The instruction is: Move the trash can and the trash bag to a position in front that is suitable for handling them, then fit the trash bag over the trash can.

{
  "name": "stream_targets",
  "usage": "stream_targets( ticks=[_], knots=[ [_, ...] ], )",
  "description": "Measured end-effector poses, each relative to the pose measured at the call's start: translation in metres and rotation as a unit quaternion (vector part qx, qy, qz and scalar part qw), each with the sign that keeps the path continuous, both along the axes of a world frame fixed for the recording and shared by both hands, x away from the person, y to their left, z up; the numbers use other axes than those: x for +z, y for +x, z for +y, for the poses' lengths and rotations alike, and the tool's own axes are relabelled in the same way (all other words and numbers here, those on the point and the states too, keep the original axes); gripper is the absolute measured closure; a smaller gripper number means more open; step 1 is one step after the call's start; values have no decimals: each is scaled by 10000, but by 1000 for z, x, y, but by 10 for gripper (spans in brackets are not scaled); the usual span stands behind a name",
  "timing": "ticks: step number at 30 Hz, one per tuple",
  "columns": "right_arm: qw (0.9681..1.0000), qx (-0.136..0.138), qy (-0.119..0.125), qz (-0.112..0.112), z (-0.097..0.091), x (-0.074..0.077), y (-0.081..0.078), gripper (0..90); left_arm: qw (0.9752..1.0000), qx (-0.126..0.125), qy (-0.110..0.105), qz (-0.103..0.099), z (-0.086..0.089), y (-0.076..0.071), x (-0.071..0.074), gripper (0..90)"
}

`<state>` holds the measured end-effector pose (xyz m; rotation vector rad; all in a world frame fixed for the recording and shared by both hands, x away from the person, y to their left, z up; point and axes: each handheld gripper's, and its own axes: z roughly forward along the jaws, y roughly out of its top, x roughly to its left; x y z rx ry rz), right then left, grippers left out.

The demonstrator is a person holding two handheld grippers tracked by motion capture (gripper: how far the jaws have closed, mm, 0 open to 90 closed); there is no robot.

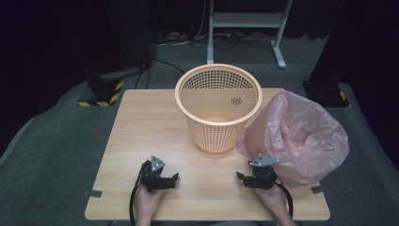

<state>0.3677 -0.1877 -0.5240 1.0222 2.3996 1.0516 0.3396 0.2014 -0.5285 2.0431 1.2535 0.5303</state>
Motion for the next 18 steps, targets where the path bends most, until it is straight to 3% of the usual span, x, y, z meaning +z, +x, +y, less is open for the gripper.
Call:
stream_targets(
  ticks=[18],
  knots=[
    [10000,17,3,-4,0,0,0,300,10000,70,-14,-37,1,0,0,109]
  ],
)
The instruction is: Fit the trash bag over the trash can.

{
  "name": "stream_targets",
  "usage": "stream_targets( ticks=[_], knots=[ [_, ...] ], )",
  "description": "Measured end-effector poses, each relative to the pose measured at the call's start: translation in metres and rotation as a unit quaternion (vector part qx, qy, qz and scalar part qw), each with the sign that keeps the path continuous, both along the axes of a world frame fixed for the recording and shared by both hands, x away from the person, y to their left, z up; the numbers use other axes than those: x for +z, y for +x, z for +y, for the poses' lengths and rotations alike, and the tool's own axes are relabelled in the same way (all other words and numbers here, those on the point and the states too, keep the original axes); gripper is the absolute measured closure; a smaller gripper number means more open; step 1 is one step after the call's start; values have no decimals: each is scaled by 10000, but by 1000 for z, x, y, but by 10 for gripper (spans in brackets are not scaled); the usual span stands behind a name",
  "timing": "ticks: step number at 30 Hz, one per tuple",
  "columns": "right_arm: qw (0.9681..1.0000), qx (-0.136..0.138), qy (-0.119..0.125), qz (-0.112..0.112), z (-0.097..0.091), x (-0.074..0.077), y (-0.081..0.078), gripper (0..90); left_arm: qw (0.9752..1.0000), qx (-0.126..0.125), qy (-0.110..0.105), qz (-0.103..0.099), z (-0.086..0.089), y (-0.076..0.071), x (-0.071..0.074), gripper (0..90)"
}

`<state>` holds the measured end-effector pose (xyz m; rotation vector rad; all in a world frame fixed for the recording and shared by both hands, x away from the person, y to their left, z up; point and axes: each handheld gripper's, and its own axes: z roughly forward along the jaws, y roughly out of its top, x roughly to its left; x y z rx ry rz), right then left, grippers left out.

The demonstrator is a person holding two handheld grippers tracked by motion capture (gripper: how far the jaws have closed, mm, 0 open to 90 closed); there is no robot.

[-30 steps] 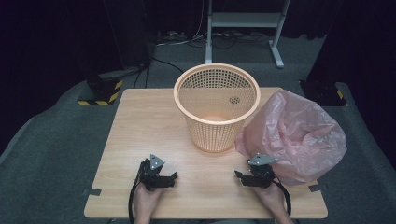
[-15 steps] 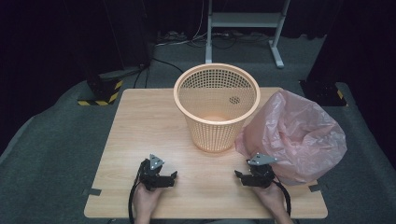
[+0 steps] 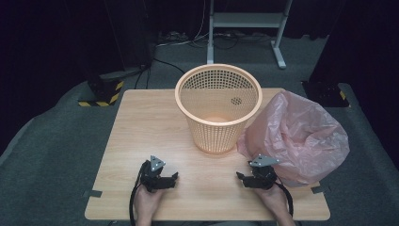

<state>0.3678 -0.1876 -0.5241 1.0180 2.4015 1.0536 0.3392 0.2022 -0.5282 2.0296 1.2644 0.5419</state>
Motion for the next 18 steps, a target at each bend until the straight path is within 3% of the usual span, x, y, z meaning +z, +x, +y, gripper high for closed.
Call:
stream_targets(
  ticks=[14,18],
  knots=[
    [9999,34,-73,88,-1,2,-2,298,10000,25,-23,-7,0,0,0,121],
    [9999,82,22,65,-2,3,-4,314,10000,28,-25,-7,0,0,0,121]
  ],
)
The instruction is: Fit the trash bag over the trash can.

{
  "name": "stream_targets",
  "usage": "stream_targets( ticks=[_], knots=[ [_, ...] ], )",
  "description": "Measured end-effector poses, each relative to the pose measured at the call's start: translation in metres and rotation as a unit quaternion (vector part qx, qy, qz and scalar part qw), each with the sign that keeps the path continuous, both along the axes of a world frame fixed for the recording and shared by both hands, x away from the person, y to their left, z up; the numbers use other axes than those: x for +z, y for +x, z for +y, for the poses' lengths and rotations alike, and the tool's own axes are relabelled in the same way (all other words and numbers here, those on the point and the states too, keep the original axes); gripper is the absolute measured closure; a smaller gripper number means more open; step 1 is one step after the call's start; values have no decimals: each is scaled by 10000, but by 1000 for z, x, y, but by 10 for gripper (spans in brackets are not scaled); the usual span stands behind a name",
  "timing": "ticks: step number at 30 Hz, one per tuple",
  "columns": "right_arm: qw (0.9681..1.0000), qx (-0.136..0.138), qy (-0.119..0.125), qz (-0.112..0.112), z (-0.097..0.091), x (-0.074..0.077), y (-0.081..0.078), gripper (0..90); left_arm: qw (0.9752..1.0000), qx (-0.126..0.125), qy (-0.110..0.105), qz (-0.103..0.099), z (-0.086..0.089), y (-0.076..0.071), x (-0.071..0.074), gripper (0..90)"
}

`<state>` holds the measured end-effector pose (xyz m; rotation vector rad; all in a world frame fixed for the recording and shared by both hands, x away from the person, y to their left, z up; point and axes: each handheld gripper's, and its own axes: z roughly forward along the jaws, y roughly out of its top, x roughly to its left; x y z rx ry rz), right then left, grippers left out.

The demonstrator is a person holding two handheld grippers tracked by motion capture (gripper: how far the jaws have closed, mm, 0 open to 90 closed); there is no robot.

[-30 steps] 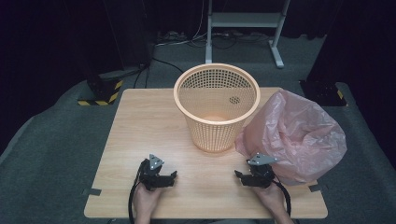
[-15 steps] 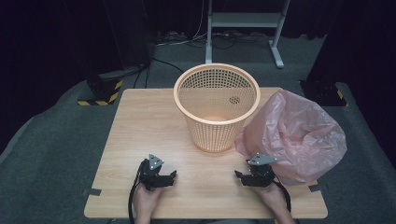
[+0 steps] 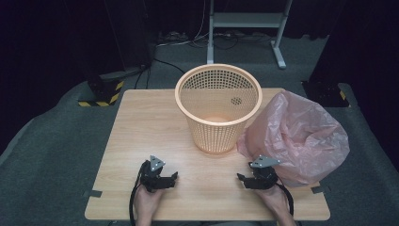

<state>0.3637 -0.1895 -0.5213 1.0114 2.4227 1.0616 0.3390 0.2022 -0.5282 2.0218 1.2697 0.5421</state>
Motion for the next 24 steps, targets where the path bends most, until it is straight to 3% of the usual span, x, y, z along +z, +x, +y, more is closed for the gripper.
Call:
stream_targets(
  ticks=[10,15,24],
  knots=[
    [9997,134,162,-117,-2,11,-8,338,10000,1,-2,0,0,0,0,122],
    [9991,199,334,-148,-2,23,-13,354,10000,8,-6,1,0,0,0,124],
    [9982,306,401,-313,-1,46,-19,380,10000,9,-7,-1,0,0,0,125]
  ],
)
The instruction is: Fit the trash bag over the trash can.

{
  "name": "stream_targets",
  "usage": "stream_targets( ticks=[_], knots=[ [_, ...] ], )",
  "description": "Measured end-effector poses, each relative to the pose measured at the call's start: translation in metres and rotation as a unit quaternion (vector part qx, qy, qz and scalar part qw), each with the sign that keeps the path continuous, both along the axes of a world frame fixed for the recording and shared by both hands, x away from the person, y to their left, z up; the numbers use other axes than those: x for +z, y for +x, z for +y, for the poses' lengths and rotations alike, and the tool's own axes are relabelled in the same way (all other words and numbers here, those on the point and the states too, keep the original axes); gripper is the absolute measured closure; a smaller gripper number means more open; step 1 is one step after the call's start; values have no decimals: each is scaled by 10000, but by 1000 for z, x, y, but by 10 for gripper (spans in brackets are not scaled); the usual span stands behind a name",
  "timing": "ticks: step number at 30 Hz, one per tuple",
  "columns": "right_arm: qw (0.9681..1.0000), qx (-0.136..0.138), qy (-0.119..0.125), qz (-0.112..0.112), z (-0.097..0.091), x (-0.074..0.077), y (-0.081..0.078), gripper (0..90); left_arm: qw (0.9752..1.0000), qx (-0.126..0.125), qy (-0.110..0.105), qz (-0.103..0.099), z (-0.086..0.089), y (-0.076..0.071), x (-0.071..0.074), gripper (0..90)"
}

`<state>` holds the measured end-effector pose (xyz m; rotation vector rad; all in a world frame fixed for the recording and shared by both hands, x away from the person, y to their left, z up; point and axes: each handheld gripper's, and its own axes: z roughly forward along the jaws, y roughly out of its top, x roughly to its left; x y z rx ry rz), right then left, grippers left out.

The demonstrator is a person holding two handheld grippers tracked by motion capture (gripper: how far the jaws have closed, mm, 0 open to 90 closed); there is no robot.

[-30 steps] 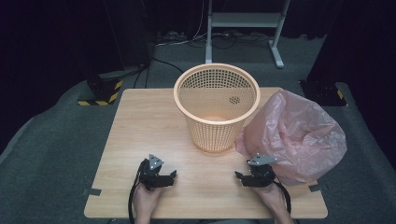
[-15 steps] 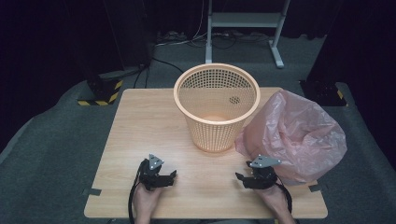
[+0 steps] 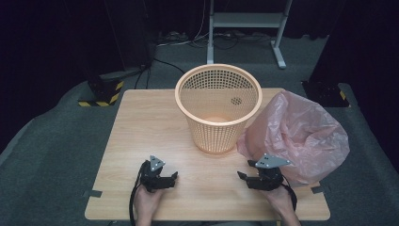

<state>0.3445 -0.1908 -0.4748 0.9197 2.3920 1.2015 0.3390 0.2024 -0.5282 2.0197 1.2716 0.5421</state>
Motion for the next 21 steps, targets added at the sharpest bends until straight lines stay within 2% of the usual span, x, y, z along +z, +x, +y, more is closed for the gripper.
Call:
stream_targets(
  ticks=[3,7,13,19,21],
  knots=[
    [10000,-17,6,-34,-3,10,-2,390,10000,7,-4,-1,0,0,0,127],
    [9997,30,227,-66,-4,21,-3,392,10000,11,-5,-3,0,0,0,130],
    [9993,218,209,-235,0,39,-8,393,10000,18,-8,-6,0,0,0,133],
    [9987,245,155,-415,-1,55,-11,385,10000,19,-10,-8,0,0,0,134],
    [9987,210,204,-412,-4,60,-8,383,10000,16,-1,-14,0,0,0,136]
  ],
)
